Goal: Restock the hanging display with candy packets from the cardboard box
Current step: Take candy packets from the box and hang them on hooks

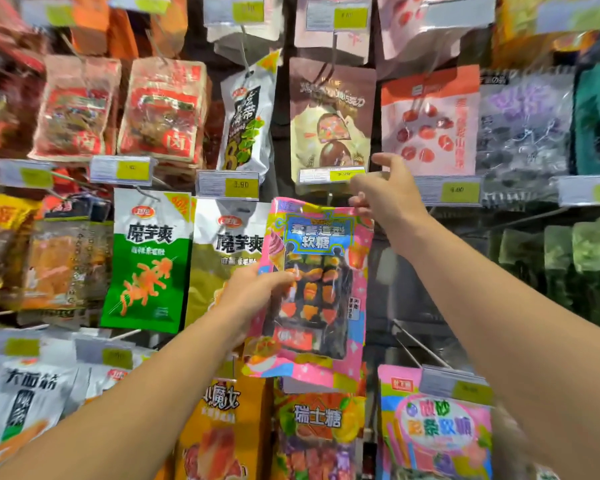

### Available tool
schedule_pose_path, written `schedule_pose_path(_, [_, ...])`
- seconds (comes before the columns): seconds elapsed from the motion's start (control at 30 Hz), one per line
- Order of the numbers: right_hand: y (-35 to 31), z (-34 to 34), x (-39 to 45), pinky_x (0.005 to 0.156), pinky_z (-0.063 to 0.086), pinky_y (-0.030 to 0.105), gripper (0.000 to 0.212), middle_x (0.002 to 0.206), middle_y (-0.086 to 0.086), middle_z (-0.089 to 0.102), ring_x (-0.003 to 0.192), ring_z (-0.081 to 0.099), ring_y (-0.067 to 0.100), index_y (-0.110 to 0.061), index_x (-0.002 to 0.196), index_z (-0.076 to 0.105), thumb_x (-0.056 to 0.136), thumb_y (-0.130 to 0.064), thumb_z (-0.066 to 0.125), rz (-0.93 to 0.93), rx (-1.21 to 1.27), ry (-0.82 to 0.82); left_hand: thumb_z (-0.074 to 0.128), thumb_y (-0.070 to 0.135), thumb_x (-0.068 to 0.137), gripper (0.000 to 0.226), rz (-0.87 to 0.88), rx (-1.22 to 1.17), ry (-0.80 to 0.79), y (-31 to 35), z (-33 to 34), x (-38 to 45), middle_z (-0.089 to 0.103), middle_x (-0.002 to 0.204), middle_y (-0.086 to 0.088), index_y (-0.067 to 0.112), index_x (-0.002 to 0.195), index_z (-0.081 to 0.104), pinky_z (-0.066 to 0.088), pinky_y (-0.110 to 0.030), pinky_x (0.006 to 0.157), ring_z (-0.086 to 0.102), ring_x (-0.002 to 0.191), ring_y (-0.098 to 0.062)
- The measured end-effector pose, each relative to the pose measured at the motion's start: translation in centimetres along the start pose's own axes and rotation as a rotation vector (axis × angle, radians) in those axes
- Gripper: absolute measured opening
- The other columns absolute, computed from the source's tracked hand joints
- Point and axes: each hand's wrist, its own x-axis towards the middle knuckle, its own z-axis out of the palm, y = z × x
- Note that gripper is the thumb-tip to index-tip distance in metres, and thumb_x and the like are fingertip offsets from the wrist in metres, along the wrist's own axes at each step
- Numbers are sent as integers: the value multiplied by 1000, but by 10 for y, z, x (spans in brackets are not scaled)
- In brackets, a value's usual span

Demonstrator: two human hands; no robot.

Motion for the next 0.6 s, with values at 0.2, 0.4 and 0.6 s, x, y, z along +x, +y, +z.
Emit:
schedule_pose_path(0.2, [-13,-6,9,61,53,29,58,94,-1,58,63,59,20,-17,140,35,88,-3,57,-37,105,-71,76,15,78,22,37,-16,9,7,8,10,76,88,-14,5,97,73,57,-35,70,71,81,-29])
schedule_pose_path(0.4, [-6,-10,12,56,51,28,61,119,5,60,59,60,16,-15,143,36,88,-4,60,-57,51,-104,73,10,83,18,29,-93,24,10,23,13,74,79,-13,0,97,71,54,-25,52,67,62,-20])
schedule_pose_path(0.6, [-6,-13,11,59,51,30,62,121,7,58,63,59,17,-15,143,36,88,-3,61,-68,32,-141,75,16,80,9,-26,-38,30,6,27,21,70,75,-11,8,84,72,53,-30,60,64,62,-21])
